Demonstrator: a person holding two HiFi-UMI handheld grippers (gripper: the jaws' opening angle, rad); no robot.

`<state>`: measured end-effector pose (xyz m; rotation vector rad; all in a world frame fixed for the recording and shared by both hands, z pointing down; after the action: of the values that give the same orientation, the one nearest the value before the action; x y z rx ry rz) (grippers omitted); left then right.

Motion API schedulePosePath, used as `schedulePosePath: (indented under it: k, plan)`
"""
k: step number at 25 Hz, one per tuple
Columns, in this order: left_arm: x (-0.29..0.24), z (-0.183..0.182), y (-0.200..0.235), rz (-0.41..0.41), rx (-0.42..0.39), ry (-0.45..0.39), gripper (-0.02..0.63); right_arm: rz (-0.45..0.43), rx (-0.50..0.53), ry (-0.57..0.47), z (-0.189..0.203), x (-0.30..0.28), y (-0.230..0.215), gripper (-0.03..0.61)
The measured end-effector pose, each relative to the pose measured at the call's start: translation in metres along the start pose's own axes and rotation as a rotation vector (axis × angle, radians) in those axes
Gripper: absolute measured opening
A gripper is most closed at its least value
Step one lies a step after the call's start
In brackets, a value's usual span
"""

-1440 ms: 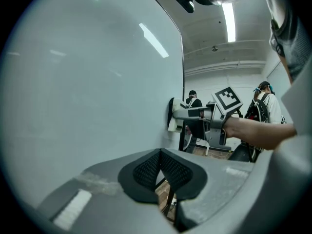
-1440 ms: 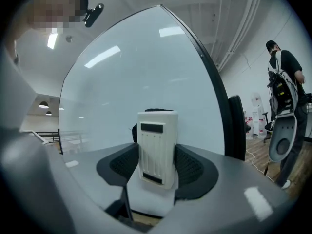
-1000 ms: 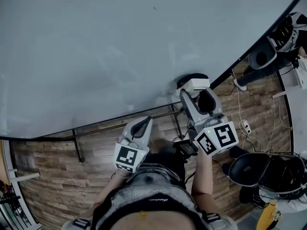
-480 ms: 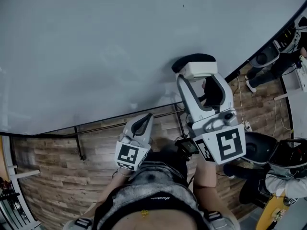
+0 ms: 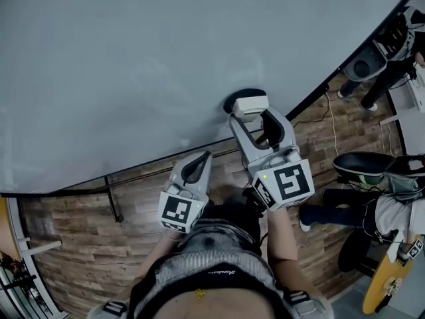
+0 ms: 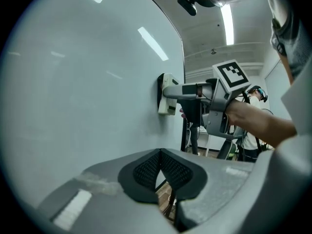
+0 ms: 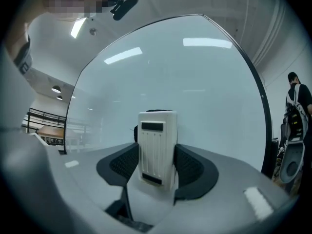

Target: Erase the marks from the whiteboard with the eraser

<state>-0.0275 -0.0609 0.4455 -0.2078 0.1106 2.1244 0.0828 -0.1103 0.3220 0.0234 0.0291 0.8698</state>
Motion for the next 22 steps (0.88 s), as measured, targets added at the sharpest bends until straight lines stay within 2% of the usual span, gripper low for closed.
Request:
schedulePosePath:
  k: [5,9,13,15,22]
  plan:
    - [-0.006,-0.005,-0.006,0.016,-0.001,0.012,0.003,-0.011,-0.024,0.046,0.017,-0.002,-0.007,0.235]
    - [-0.006,-0.014,-0.008,0.023,-0.005,-0.008,0.003,-0.029,-0.031,0.055,0.015,0.000,-0.004,0.235]
    - [-0.005,-0.034,0.000,-0.030,0.073,-0.033,0.003,-0.038,-0.002,0.036,0.013,0.006,0.011,0.236]
    - [-0.002,-0.040,0.007,-0.053,0.082,-0.059,0.003,-0.029,-0.001,0.023,0.021,0.011,0.021,0.236]
    - [0.013,-0.064,0.013,-0.086,0.014,-0.153,0.003,0.004,-0.009,0.012,0.035,0.020,0.051,0.235]
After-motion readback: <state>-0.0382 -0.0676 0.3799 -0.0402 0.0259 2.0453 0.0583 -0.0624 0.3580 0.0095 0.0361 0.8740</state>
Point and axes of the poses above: the fingertips, and each gripper's own axes: x backward along the fingers, y to its left, z out of its underside, the point moved 3 cm from there along x, backward along the fingers, and after that the axes turned 13 degrees about -z, right-handed, at the moved point
